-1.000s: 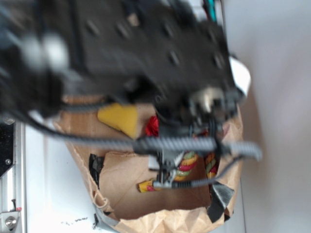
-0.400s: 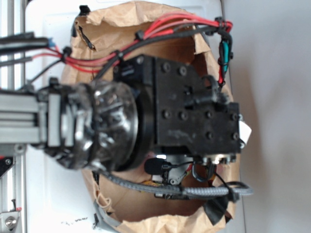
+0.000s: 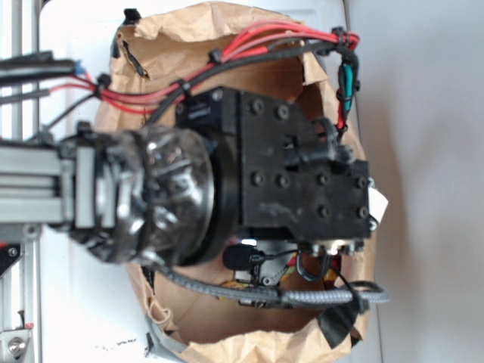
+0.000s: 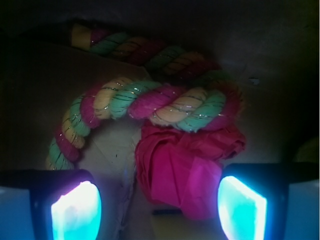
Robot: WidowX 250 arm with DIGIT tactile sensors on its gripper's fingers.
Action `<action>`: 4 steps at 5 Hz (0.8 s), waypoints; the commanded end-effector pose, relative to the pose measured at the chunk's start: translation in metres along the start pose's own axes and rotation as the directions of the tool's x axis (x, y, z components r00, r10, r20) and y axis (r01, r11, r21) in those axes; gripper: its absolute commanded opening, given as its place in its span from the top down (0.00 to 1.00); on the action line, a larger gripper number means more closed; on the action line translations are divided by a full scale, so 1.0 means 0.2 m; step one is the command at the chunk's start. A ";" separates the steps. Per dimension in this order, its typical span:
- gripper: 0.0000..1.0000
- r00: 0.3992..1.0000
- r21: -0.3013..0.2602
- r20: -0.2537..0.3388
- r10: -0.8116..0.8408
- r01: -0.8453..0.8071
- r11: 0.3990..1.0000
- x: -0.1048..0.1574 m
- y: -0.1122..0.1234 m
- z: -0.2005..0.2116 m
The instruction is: Grab the red paper.
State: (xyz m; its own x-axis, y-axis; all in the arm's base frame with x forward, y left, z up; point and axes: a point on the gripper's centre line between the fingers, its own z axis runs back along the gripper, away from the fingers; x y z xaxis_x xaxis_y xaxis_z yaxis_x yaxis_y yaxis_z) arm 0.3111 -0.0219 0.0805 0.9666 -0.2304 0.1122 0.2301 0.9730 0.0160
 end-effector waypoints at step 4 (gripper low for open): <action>0.00 0.999 0.080 -0.018 -0.040 0.041 0.996 0.04 0.06 -0.14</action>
State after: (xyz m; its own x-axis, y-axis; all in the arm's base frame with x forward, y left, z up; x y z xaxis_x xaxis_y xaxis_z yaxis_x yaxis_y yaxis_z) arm 0.3163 -0.0090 0.0384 0.9673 -0.2509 0.0362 0.2471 0.9652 0.0858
